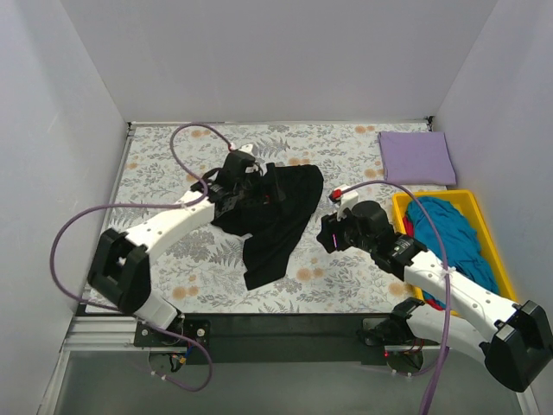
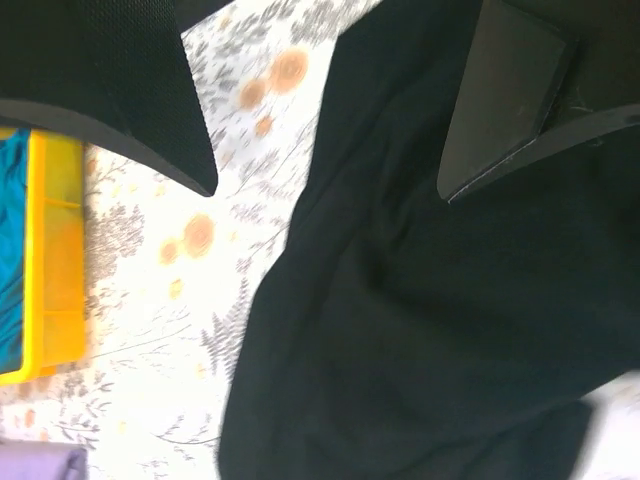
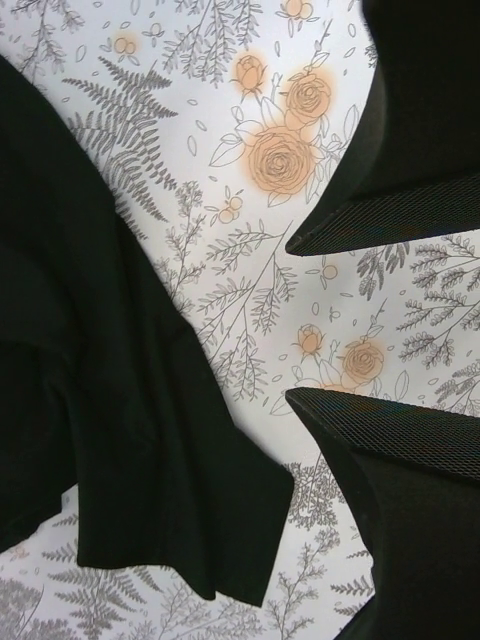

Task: Fold and stack the t-shirts
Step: Flatten the tshirt out

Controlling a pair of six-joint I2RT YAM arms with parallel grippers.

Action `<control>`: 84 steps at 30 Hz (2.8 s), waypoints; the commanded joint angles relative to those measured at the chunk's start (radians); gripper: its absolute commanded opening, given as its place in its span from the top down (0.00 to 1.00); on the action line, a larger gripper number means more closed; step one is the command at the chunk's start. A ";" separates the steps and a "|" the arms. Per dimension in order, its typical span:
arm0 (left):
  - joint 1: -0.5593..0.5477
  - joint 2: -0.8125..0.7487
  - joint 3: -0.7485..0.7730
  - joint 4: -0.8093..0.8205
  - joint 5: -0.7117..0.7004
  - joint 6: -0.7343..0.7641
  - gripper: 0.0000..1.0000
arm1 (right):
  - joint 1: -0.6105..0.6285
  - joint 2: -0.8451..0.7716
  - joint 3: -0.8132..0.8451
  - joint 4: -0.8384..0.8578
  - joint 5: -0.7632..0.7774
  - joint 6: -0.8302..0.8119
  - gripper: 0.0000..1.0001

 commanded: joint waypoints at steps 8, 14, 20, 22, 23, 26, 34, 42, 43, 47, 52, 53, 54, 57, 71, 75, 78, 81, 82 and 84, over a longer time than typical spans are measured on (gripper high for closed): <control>-0.098 -0.498 -0.406 -0.440 -0.036 -0.145 0.13 | -0.002 0.036 -0.013 0.020 0.045 0.020 0.38; -0.204 -0.514 -0.523 -0.403 0.003 -0.176 0.20 | -0.002 0.059 -0.008 0.024 0.019 0.021 0.39; -0.264 -0.400 -0.494 -0.389 -0.019 -0.162 0.32 | -0.003 0.038 -0.022 0.023 0.021 0.024 0.39; -0.279 -0.382 -0.485 -0.383 -0.040 -0.162 0.38 | -0.003 0.023 -0.030 0.021 0.024 0.029 0.39; -0.282 -0.363 -0.479 -0.385 -0.046 -0.164 0.39 | -0.002 0.021 -0.033 0.023 0.024 0.029 0.39; -0.290 -0.340 -0.461 -0.391 -0.087 -0.171 0.44 | -0.003 0.015 -0.042 0.023 0.024 0.032 0.39; -0.311 -0.285 -0.407 -0.412 -0.169 -0.177 0.48 | -0.003 0.016 -0.046 0.023 0.012 0.031 0.39; -0.336 -0.216 -0.391 -0.451 -0.221 -0.202 0.52 | -0.002 0.001 -0.060 0.021 0.015 0.029 0.39; -0.342 -0.211 -0.391 -0.449 -0.226 -0.205 0.52 | -0.003 0.000 -0.062 0.020 0.015 0.029 0.39; -0.371 -0.167 -0.376 -0.446 -0.261 -0.208 0.53 | -0.002 -0.001 -0.068 0.021 0.015 0.029 0.39; -0.403 -0.110 -0.362 -0.448 -0.276 -0.211 0.53 | -0.003 0.003 -0.066 0.021 0.012 0.024 0.39; -0.403 -0.105 -0.365 -0.448 -0.279 -0.213 0.54 | -0.003 0.006 -0.065 0.021 0.013 0.024 0.39; -0.403 -0.102 -0.364 -0.448 -0.279 -0.216 0.54 | -0.002 0.009 -0.065 0.020 0.010 0.023 0.39; -0.406 -0.099 -0.368 -0.449 -0.286 -0.220 0.56 | -0.002 0.012 -0.063 0.021 0.009 0.023 0.39; -0.405 -0.168 -0.330 -0.466 -0.390 -0.196 1.00 | -0.003 0.079 -0.043 0.029 0.012 0.029 0.38; -0.385 -0.231 -0.214 -0.547 -0.483 -0.145 1.00 | -0.023 0.176 -0.013 0.070 0.013 0.024 0.37; -0.328 -0.260 -0.132 -0.572 -0.520 -0.073 1.00 | -0.080 0.260 0.015 0.144 -0.071 0.034 0.38; -0.247 -0.288 -0.068 -0.563 -0.523 -0.001 1.00 | -0.141 0.337 0.050 0.243 -0.134 0.052 0.38; -0.209 -0.302 -0.054 -0.558 -0.519 0.013 1.00 | -0.157 0.355 0.056 0.271 -0.167 0.063 0.39; -0.184 -0.311 -0.011 -0.544 -0.514 0.053 1.00 | -0.203 0.423 0.088 0.349 -0.206 0.087 0.39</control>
